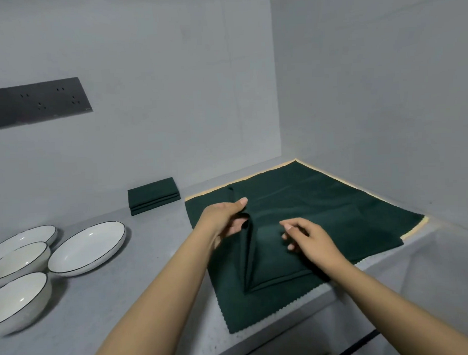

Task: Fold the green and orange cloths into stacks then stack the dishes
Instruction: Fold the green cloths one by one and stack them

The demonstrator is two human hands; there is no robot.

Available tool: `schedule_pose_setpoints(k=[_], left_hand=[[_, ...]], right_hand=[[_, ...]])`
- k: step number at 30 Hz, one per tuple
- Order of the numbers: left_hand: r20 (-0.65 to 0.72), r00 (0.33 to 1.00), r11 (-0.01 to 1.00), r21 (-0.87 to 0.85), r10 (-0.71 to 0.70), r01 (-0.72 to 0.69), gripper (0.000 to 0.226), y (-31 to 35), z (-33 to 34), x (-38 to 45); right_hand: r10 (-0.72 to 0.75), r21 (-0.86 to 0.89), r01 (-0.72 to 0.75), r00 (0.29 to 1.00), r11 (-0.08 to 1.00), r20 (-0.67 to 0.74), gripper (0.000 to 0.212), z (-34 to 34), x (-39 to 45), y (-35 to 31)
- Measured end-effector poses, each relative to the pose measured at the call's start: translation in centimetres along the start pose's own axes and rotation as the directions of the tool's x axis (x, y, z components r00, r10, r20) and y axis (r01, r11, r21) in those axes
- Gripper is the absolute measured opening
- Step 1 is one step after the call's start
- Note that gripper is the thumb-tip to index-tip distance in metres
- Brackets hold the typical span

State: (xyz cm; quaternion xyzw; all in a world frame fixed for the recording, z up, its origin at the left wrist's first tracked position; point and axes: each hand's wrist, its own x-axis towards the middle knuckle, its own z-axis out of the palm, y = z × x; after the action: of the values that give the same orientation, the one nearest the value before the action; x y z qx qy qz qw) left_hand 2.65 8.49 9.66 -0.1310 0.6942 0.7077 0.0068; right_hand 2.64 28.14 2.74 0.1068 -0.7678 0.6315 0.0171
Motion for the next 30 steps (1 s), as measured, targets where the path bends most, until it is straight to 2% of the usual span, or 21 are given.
schedule_pose_setpoints(k=[7, 12, 16, 20, 22, 24, 25, 27, 30], left_hand=[[-0.031, 0.999, 0.994, 0.106, 0.017, -0.014, 0.023, -3.0, 6.5, 1.4], [-0.071, 0.997, 0.972, 0.234, 0.011, 0.006, 0.026, -5.4, 9.4, 2.4], [-0.064, 0.998, 0.952, 0.305, -0.003, 0.022, 0.029, -6.7, 10.2, 2.9], [-0.034, 0.995, 0.927, 0.369, 0.092, -0.073, 0.036, -6.5, 10.1, 2.8], [-0.050, 0.958, 0.812, 0.544, 0.284, -0.212, 0.030, -6.7, 9.4, 2.9], [0.006, 0.888, 0.562, 0.772, 0.460, -0.297, 0.017, -7.2, 8.3, 3.1], [0.067, 0.872, 0.436, 0.846, 0.484, -0.307, 0.023, -7.6, 7.8, 3.2], [0.194, 0.886, 0.277, 0.902, 0.422, -0.330, 0.037, -8.2, 7.0, 3.5], [0.303, 0.912, 0.144, 0.925, 0.277, -0.351, 0.047, -9.1, 6.7, 3.7]], right_hand=[[0.102, 0.016, -0.101, 0.992, 0.995, -0.078, 0.023, -3.0, -1.2, 1.0], [0.091, -0.045, -0.101, 0.978, 0.994, -0.187, 0.025, -3.6, -1.9, 2.1], [0.038, -0.249, -0.083, 0.983, 0.965, -0.180, 0.019, -3.3, -1.9, 2.8], [-0.012, -0.477, -0.043, 0.994, 0.878, -0.112, 0.037, -3.1, -2.1, 3.1], [-0.035, -0.504, -0.018, 0.995, 0.863, -0.095, 0.039, -3.1, -2.3, 3.2], [-0.060, -0.510, 0.003, 0.994, 0.860, -0.095, 0.036, -3.2, -2.3, 3.2], [-0.075, -0.517, 0.017, 0.993, 0.856, -0.092, 0.035, -3.1, -2.4, 3.2], [-0.095, -0.531, 0.035, 0.992, 0.847, -0.087, 0.031, -3.1, -2.3, 3.4], [-0.104, -0.555, 0.038, 0.991, 0.831, -0.088, 0.025, -2.9, -2.2, 3.7]])
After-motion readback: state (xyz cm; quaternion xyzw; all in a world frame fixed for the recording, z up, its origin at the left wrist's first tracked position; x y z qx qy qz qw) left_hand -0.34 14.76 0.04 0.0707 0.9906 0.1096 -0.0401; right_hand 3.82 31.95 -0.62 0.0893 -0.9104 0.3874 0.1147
